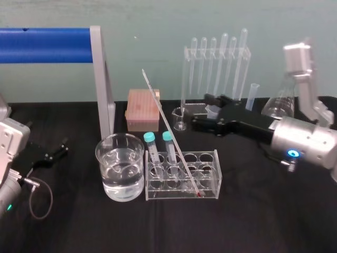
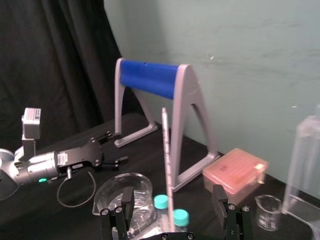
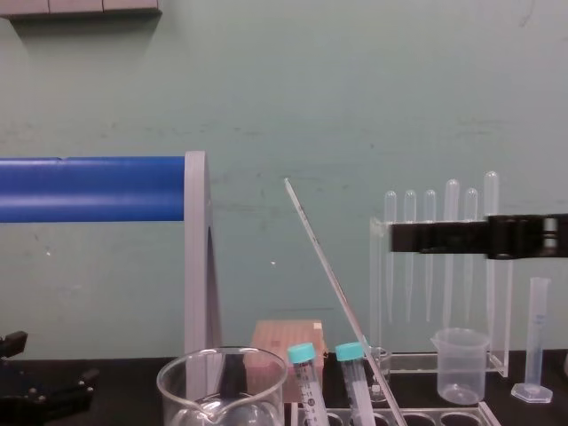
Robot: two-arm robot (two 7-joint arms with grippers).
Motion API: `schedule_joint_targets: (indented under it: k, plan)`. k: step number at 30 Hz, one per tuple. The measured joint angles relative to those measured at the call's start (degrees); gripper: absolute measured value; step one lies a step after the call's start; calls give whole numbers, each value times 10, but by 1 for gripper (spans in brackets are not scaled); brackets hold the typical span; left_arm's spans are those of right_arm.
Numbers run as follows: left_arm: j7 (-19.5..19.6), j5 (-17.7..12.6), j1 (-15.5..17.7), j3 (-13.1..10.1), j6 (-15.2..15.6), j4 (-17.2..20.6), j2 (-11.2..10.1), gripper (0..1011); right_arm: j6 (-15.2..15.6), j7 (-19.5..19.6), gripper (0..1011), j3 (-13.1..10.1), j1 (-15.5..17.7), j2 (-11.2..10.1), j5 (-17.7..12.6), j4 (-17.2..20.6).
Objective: Hold the thermometer with one hand and immerse one end into the beaker, then reinsert it into the test tube rack.
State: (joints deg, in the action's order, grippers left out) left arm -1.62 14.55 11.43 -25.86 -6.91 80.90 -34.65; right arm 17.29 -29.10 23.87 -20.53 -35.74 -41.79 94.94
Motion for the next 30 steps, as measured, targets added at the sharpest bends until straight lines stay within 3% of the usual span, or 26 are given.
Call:
schedule_joint_targets:
  k: [8, 16, 30]
  plan:
    - [0, 0, 0, 0, 0, 0, 0, 1008, 45, 30, 1003, 65, -77, 50, 32, -49]
    - [0, 0, 0, 0, 0, 0, 0, 1008, 52, 53, 1003, 106, -129, 96, 75, -100]
    - [0, 0, 0, 0, 0, 0, 0, 1008, 50, 55, 1002, 117, -143, 112, 112, -121]
